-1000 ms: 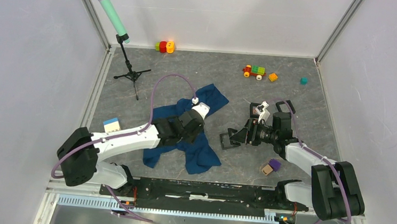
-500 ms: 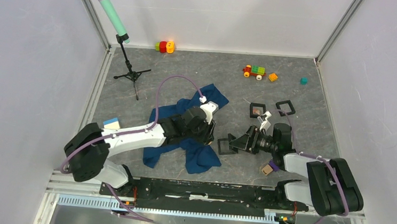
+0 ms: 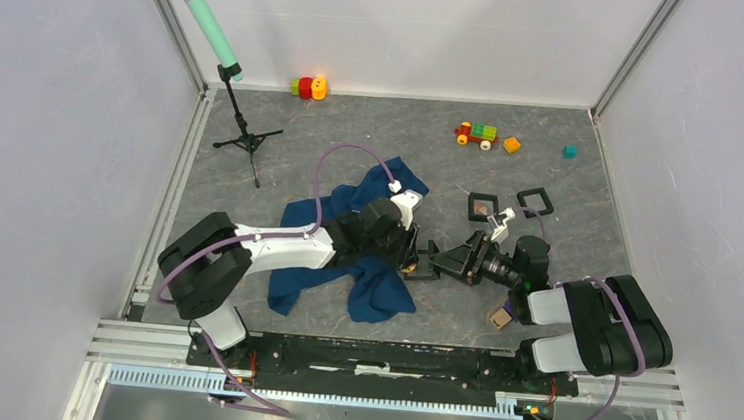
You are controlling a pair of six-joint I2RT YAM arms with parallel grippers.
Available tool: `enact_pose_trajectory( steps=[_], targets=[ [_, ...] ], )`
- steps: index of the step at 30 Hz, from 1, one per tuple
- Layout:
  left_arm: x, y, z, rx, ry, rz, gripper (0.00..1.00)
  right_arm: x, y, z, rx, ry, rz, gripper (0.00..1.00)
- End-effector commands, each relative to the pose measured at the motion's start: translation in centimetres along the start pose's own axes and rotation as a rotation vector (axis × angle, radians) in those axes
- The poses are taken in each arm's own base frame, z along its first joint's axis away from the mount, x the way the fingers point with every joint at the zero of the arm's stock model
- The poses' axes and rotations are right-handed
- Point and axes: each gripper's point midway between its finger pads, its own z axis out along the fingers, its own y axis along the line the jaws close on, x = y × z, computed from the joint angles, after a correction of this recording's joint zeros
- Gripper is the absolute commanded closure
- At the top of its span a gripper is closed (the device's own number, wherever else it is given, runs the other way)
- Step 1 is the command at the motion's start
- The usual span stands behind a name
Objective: Remove the brooch from the garment
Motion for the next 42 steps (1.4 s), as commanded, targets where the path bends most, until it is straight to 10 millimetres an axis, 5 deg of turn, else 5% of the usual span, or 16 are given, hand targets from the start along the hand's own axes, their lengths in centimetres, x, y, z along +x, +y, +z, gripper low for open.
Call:
enact_pose_trajectory(
  steps=[1,17,22,28,33,42],
  targets=[
    [-3.4,-2.5,0.7,0.09,-0.087,-0.049,0.59,-0.9,1.5,0.0,-0.071,-0.044,-0.019,0.39],
    [-3.7,-2.6,2.4,0.118,-0.07,-0.138,0.51,-1.3,1.8,0.1,-0.129,-0.092,0.058,0.45],
    [-4.8,-1.1,1.3,0.097,-0.108,-0.16,0.46,-1.2,1.4,0.2,-0.121,-0.092,0.061,0.46],
    [-6.9,1.8,-1.1,0.075,-0.14,-0.182,0.39,-1.3,0.0,0.6,-0.073,-0.085,0.058,0.46],
    [-5.7,4.7,-1.8,0.004,-0.112,-0.192,0.39,-2.0,-2.6,1.1,0.046,-0.069,0.008,0.46],
    [-3.8,5.0,-1.5,0.016,-0.062,-0.181,0.41,-4.6,-6.4,0.5,0.315,-0.058,-0.164,0.45]
  ],
)
